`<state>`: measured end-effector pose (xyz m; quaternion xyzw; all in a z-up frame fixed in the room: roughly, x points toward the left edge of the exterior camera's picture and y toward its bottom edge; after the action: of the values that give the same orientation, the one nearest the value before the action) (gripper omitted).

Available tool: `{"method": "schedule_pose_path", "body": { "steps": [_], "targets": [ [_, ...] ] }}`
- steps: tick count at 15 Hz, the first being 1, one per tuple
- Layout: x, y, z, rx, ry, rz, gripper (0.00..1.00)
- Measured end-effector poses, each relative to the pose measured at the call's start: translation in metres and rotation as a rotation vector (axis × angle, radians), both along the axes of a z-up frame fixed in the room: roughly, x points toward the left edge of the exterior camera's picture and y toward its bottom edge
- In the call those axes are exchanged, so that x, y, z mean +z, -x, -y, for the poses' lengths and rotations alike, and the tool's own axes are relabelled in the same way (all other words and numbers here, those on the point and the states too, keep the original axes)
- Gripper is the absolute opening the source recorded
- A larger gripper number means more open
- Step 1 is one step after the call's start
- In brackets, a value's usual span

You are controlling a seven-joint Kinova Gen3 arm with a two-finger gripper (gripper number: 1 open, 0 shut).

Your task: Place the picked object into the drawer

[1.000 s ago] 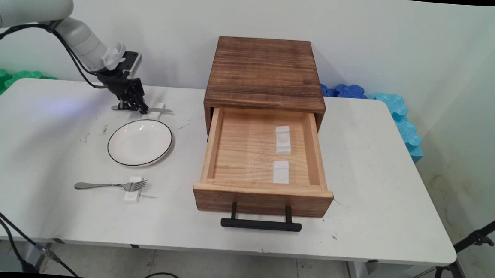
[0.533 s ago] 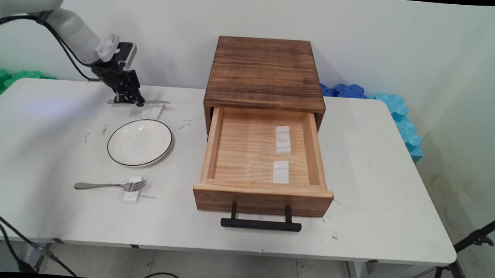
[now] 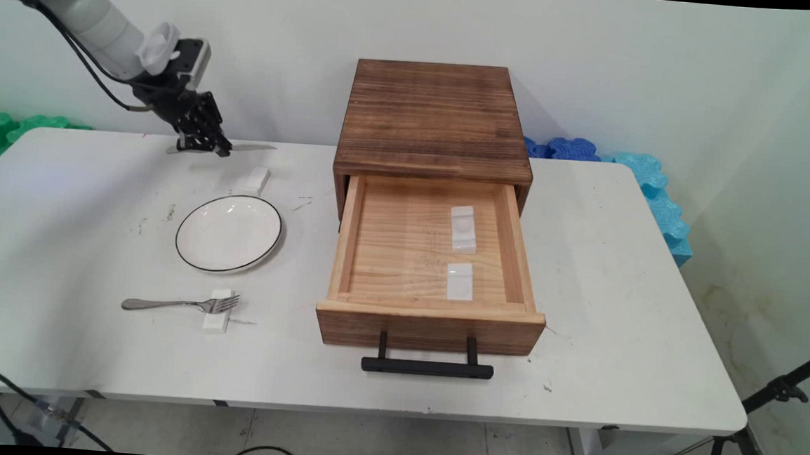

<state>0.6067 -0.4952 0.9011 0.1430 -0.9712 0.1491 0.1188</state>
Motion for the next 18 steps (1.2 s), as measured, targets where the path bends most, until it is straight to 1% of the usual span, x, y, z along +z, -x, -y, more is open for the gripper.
{"method": "schedule_pose_path", "body": {
  "steps": [6, 13, 16, 18],
  "targets": [
    [0.043, 0.032, -0.030, -0.008, 0.019, -0.034, 0.00],
    [0.088, 0.092, -0.059, -0.011, 0.029, -0.096, 0.00],
    [0.104, 0.120, -0.069, -0.010, 0.033, -0.122, 0.00],
    [0.109, 0.132, -0.073, -0.008, 0.033, -0.132, 0.00]
  ]
}}
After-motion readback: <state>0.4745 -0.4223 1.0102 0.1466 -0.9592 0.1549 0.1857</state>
